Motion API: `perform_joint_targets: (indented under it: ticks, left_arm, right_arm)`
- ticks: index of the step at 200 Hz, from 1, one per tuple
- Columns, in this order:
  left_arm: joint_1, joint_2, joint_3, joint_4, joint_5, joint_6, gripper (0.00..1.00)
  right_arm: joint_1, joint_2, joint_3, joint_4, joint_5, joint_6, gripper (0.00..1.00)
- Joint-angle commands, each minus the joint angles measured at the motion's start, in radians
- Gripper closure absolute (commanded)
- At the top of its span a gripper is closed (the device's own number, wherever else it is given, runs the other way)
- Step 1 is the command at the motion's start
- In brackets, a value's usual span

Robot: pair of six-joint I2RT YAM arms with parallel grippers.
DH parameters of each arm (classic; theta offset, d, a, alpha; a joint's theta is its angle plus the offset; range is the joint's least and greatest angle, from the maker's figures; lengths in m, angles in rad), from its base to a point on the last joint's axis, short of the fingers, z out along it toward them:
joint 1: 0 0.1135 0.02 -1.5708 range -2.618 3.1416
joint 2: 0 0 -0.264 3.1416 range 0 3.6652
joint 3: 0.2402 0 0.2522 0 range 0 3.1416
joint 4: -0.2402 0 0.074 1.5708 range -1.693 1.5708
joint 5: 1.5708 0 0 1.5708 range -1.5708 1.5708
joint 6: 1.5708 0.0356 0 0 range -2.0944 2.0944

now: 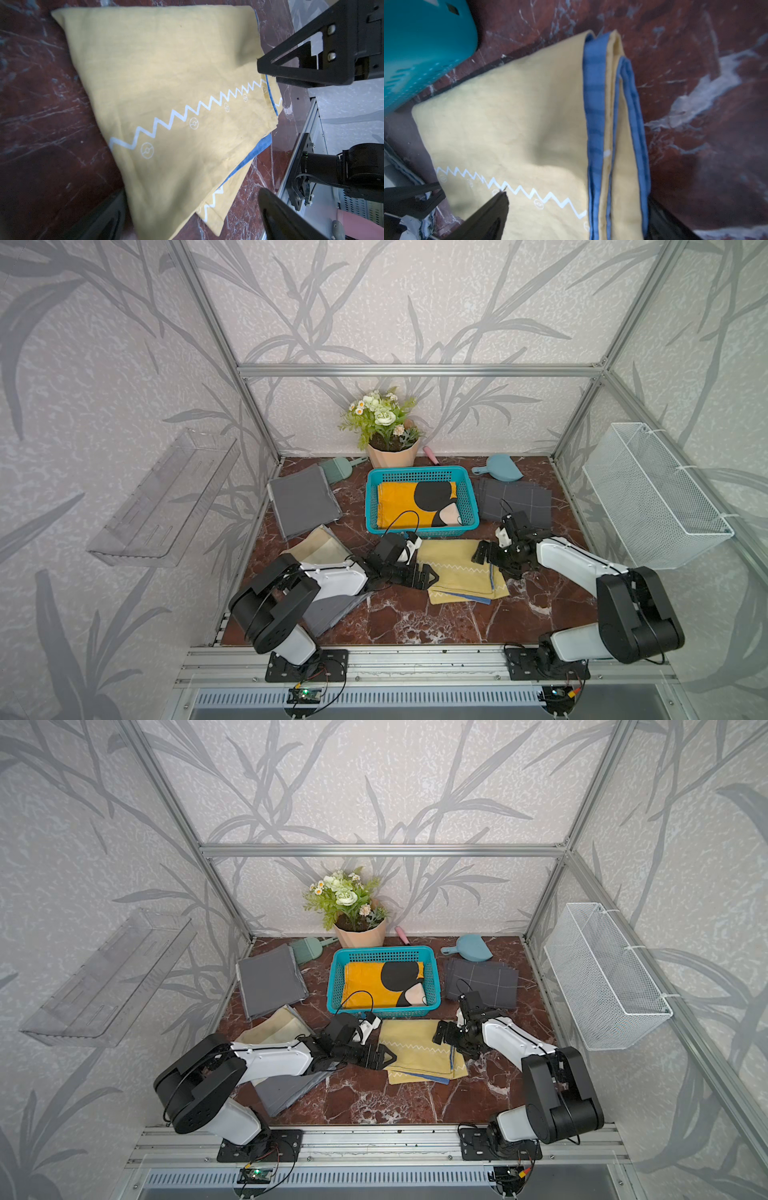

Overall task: Put the folded pillowcase in the basket
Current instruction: Pick up the pillowcase at the center of the board.

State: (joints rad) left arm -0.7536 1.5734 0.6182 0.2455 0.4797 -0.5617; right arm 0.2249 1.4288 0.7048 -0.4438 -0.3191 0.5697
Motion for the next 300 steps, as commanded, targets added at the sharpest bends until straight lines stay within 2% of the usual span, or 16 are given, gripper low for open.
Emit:
perform_joint_targets:
  ticks: [1, 79, 85, 90, 110, 118, 131, 137, 143, 155, 169, 181, 200, 240, 256, 300]
  left_arm:
    - [-0.015, 0.030, 0.012, -0.002, 0.013, -0.015, 0.00]
    - [-0.041, 0.089, 0.057, -0.049, -0.014, -0.032, 0.02]
    - [-0.042, 0.089, 0.057, -0.051, -0.016, -0.034, 0.06]
    - [-0.043, 0.089, 0.058, -0.054, -0.020, -0.035, 0.14]
    - [-0.043, 0.088, 0.061, -0.075, -0.046, -0.036, 0.58]
    - [-0.043, 0.086, 0.064, -0.083, -0.055, -0.035, 0.67]
    - [-0.043, 0.086, 0.066, -0.093, -0.071, -0.034, 0.68]
    - [-0.044, 0.087, 0.067, -0.097, -0.078, -0.033, 0.69]
    - [-0.043, 0.085, 0.069, -0.100, -0.081, -0.032, 0.73]
    - [-0.043, 0.081, 0.067, -0.104, -0.092, -0.033, 0.85]
    - [-0.044, 0.072, 0.064, -0.108, -0.107, -0.034, 1.00]
    - [-0.044, 0.064, 0.063, -0.114, -0.121, -0.032, 1.00]
    - [-0.048, 0.038, 0.063, -0.129, -0.141, -0.029, 1.00]
    - [-0.086, -0.086, 0.096, -0.213, -0.198, 0.015, 1.00]
    - [-0.099, -0.136, 0.124, -0.236, -0.182, 0.047, 1.00]
    - [-0.118, -0.231, 0.201, -0.254, -0.199, 0.051, 1.00]
  right_arm:
    - [0.014, -0.001, -0.049, 0.062, -0.065, -0.002, 0.01]
    - [0.080, 0.025, -0.097, 0.159, -0.099, 0.047, 0.01]
    - [0.082, 0.026, -0.100, 0.163, -0.101, 0.048, 0.01]
    - [0.084, 0.027, -0.100, 0.165, -0.100, 0.050, 0.00]
    - [0.087, 0.030, -0.107, 0.170, -0.097, 0.056, 0.03]
    - [0.089, 0.031, -0.111, 0.173, -0.097, 0.058, 0.09]
    - [0.088, 0.037, -0.117, 0.181, -0.100, 0.059, 0.22]
    - [0.090, 0.040, -0.120, 0.183, -0.101, 0.059, 0.31]
    - [0.089, 0.043, -0.124, 0.185, -0.101, 0.059, 0.44]
    - [0.090, 0.046, -0.129, 0.186, -0.093, 0.064, 0.71]
    - [0.093, 0.048, -0.134, 0.183, -0.089, 0.061, 0.81]
    - [0.097, 0.046, -0.136, 0.175, -0.082, 0.060, 0.84]
    - [0.107, 0.027, -0.133, 0.160, -0.069, 0.061, 1.00]
    - [0.178, -0.103, -0.075, 0.036, -0.011, 0.046, 1.00]
    - [0.211, -0.176, -0.046, -0.015, 0.014, 0.039, 1.00]
    - [0.223, -0.373, 0.021, -0.069, 0.029, 0.030, 1.00]
